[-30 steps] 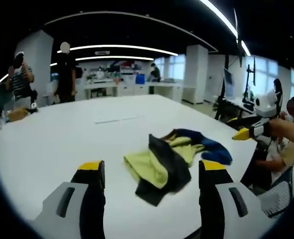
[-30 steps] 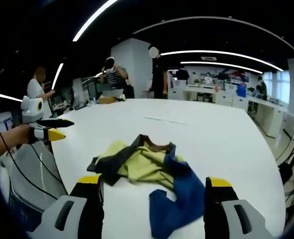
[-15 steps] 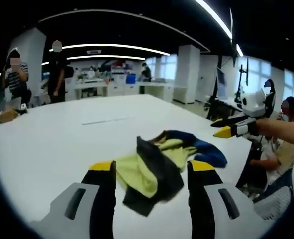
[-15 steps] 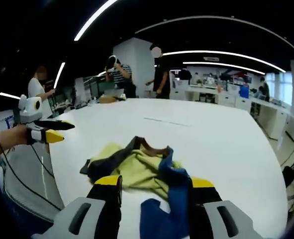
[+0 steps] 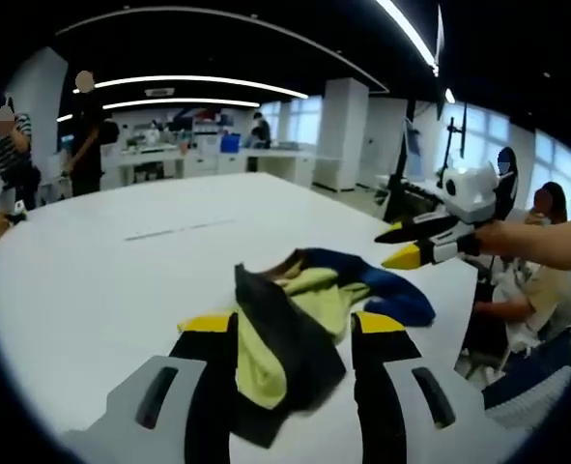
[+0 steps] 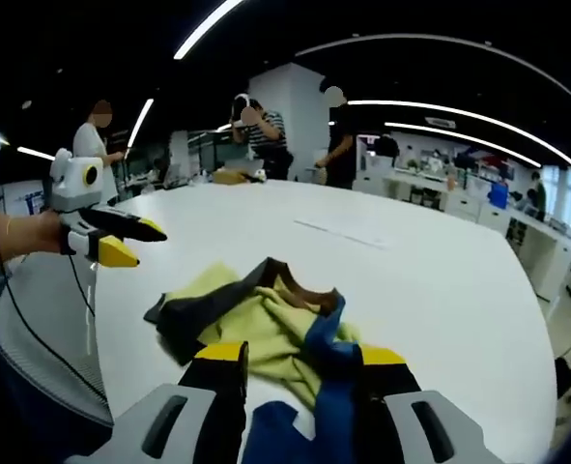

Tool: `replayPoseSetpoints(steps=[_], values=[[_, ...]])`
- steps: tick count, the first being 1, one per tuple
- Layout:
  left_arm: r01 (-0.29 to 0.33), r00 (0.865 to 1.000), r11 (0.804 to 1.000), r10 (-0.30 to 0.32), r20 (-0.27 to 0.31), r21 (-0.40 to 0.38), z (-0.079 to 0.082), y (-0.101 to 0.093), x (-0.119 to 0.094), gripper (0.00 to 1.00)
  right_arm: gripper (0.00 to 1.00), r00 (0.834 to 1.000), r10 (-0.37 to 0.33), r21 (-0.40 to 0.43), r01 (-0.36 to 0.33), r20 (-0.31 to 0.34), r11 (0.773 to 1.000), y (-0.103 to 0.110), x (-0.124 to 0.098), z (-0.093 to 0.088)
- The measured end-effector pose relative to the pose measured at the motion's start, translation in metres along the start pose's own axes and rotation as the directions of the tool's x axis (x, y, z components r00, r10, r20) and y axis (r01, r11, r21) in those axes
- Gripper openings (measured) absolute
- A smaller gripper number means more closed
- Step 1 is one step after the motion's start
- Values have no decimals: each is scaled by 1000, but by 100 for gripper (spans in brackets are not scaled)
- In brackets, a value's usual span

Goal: Fold the garment on the visible template until the final outline fits inside the template.

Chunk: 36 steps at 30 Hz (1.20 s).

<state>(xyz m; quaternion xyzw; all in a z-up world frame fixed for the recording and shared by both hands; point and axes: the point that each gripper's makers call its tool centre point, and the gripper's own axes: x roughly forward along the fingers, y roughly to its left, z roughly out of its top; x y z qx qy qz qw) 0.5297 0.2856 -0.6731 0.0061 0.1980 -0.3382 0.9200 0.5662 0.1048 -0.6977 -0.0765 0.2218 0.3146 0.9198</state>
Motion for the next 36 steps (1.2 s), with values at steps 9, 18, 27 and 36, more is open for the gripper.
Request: replayPoseSetpoints(steps=[9,18,27,36], values=[[38,998,999,-37,-49,8,-11,-1,28,38,22,999,32,-18,-33,-31,999,-4,21,-4],[60,993,998,-58,-102,13,-21,0,56,27,5,998,43,-50,-45,-35,998,-6,30,-5],[74,986,997,-72,-153,4,-36,-5,76,18,1,996,53,-52,-57,-76,997,-9,40,-13],[65,979,998,-65,-194,-8,-47,-4,84,11,0,992,51,-108,-63,-115,992,-8,44,-20]])
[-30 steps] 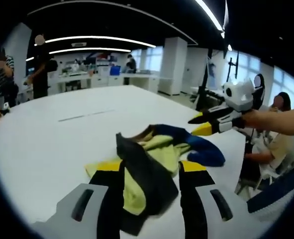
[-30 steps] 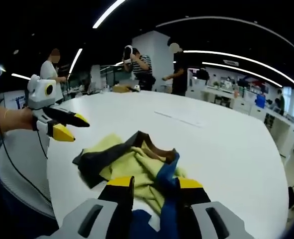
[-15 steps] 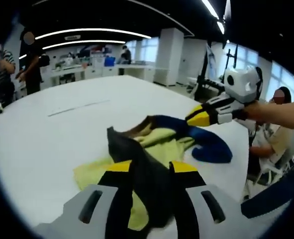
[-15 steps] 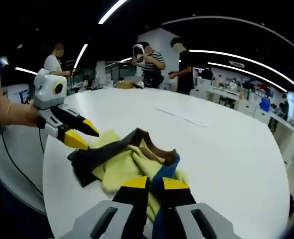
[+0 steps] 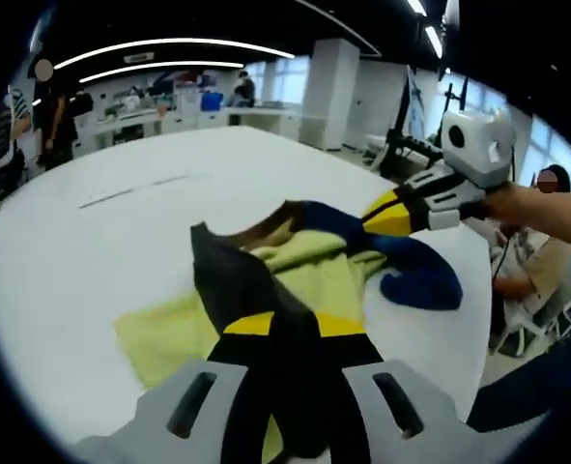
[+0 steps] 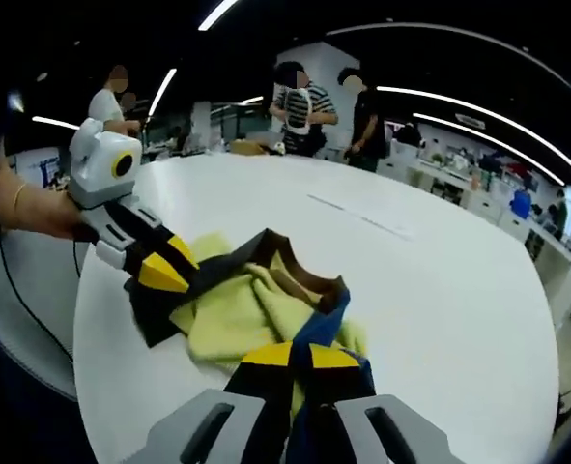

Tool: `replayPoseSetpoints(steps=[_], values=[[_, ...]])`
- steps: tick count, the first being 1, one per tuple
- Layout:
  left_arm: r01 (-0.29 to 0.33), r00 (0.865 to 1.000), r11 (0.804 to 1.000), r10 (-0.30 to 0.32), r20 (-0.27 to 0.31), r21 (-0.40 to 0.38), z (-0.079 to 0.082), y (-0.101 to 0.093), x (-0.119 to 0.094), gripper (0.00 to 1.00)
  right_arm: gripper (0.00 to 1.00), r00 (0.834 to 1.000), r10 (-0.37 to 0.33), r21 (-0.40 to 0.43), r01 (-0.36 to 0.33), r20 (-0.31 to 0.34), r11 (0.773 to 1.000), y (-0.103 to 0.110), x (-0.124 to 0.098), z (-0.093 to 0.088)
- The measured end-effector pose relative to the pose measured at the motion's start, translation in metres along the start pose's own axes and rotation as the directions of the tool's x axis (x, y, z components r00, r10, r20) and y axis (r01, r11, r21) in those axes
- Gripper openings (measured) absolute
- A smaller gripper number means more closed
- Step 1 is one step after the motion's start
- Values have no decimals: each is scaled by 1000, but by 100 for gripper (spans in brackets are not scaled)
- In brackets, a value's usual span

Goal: Fold the garment on the visible template until the final outline fits inside the template.

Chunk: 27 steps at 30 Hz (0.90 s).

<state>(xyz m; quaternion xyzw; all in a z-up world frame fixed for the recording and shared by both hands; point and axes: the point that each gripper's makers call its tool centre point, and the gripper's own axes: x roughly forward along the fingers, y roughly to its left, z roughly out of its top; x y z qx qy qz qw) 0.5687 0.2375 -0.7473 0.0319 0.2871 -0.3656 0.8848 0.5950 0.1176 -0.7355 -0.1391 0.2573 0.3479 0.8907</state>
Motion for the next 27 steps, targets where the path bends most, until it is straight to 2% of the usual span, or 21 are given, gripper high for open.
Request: replayPoseSetpoints(steps=[7,13,17,21,27], values=[[-5,1000,1000,5,-3,-5,0,2,1,0,0,1000,-4,-19,4,-6,1000,1,1,0],[-3,1000,1000,3,-5,-10,-2,1,-1,0,0,1000,-15,-10,15,10,1000,0,-2,3],[-9,1000,1000,10,27,-6,5,1,-11,0,0,999,-25,-4,26,31,1000,-3,-5,8],[-5,998,999,8,56,-50,13,3,-22,0,0,998,-32,13,32,47,999,-6,-9,13],[-30,996,998,35,87,-64,24,13,-41,0,0,997,-49,28,47,63,999,-11,-14,20]])
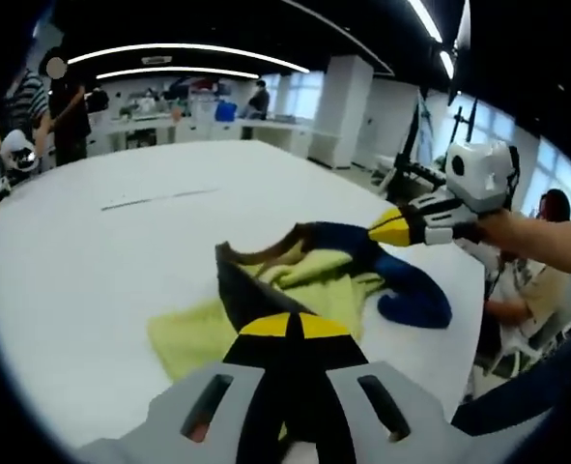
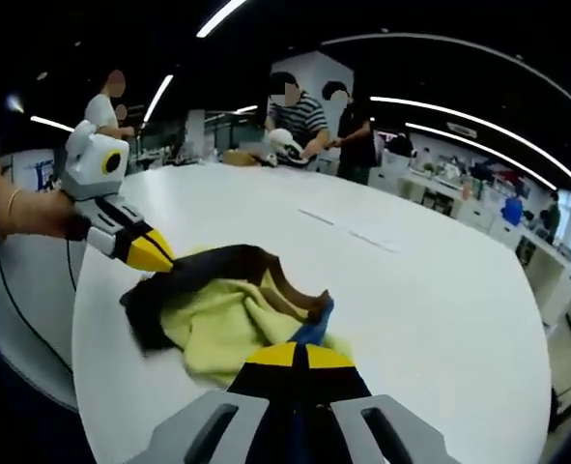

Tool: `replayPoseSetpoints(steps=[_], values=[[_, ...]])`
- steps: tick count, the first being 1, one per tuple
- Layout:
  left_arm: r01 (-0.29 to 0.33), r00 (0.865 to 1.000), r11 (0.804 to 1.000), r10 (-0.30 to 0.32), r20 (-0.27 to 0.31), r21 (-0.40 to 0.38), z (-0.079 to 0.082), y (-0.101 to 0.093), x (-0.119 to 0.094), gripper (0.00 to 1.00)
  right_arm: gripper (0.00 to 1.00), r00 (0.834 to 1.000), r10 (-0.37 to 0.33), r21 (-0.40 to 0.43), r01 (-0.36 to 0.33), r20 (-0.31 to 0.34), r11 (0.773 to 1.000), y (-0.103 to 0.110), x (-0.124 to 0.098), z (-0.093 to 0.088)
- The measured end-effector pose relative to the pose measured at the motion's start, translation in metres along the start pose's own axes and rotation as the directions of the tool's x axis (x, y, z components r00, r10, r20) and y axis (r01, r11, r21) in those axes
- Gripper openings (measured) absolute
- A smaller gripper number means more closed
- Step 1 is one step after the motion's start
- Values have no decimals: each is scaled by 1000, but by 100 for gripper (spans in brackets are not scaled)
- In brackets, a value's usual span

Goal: Fold the garment on the visible template until the final outline fits inside the template.

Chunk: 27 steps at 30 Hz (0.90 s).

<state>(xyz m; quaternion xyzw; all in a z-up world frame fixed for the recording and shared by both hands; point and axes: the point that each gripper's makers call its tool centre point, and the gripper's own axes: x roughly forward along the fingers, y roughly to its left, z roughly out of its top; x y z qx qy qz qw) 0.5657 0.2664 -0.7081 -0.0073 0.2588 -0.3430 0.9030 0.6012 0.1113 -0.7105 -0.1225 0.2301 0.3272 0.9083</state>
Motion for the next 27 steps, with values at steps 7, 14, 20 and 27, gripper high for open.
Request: replayPoseSetpoints(steps=[7,14,20,27], values=[[-7,999,999,9,41,-33,17,10,-21,0,0,1000,1,60,-1,14,998,-4,-4,10],[-19,997,998,23,69,-67,34,23,-41,0,0,998,-51,54,50,33,997,-20,-10,28],[-37,991,996,47,122,-84,55,36,-57,0,0,995,-86,50,84,43,995,-31,-14,41],[-33,986,998,42,162,-58,80,46,-67,0,0,992,-122,26,121,38,992,-40,-10,53]])
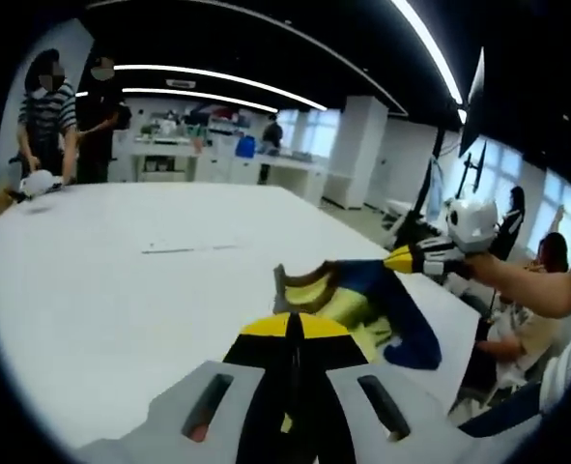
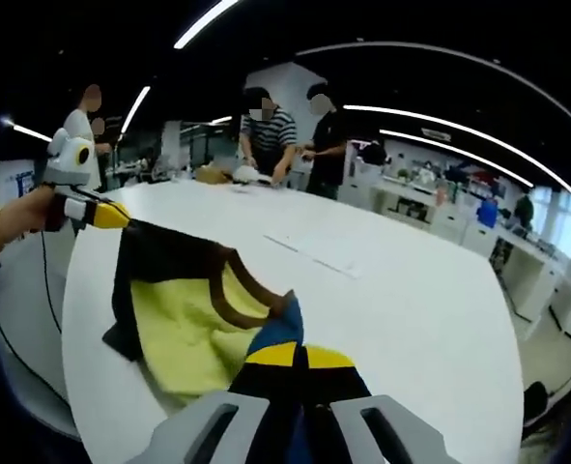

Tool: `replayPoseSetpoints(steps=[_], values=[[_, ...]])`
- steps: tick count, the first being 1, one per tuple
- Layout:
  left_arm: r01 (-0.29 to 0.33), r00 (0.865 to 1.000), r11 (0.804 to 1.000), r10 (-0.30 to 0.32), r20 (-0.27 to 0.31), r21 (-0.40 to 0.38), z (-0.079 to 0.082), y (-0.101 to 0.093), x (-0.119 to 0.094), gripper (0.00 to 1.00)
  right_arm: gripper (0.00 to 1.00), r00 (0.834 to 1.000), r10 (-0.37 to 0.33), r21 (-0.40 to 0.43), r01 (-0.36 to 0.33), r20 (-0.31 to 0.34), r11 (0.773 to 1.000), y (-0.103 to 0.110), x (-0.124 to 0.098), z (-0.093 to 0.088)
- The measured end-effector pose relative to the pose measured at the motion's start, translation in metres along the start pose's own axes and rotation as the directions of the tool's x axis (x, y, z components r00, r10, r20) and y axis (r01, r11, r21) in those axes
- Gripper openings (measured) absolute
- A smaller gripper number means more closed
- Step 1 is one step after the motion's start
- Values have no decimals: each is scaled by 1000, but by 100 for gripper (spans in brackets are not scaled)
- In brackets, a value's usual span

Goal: Fold the garment on the visible template until the final outline fits inside the template.

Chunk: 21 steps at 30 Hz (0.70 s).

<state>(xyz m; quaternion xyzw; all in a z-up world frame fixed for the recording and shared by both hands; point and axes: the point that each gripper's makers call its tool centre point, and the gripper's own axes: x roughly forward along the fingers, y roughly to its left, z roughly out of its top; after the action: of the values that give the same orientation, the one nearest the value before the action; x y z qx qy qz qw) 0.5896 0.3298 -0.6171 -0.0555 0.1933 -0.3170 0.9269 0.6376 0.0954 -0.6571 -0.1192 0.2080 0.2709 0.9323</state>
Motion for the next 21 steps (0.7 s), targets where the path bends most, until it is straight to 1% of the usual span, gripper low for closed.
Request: replayPoseSetpoints(steps=[2,4,7,10,12,14,17,19,21], values=[[-5,1000,1000,5,10,8,7,5,1,0,0,1000,-11,-1,11,6,1000,-3,1,4],[-11,1000,1000,11,18,10,11,9,2,0,0,999,-33,9,33,6,999,-8,3,9],[-24,999,1000,23,36,14,23,19,6,0,0,998,-65,23,65,16,998,-17,6,17],[-40,996,999,39,83,6,37,30,9,0,0,994,-104,22,104,18,994,-26,9,23],[-52,992,999,53,118,-14,47,39,13,0,0,990,-141,-1,141,15,990,-34,11,26],[-58,988,998,60,139,-20,53,45,17,0,0,987,-161,-6,161,12,987,-39,15,29],[-89,983,996,89,160,-9,59,58,28,0,0,985,-174,5,174,15,985,-45,20,31],[-103,981,995,103,166,-8,61,66,35,0,0,982,-190,9,190,19,982,-50,26,34],[-130,977,992,128,171,0,62,74,42,0,0,975,-223,8,223,21,975,-58,32,36]])
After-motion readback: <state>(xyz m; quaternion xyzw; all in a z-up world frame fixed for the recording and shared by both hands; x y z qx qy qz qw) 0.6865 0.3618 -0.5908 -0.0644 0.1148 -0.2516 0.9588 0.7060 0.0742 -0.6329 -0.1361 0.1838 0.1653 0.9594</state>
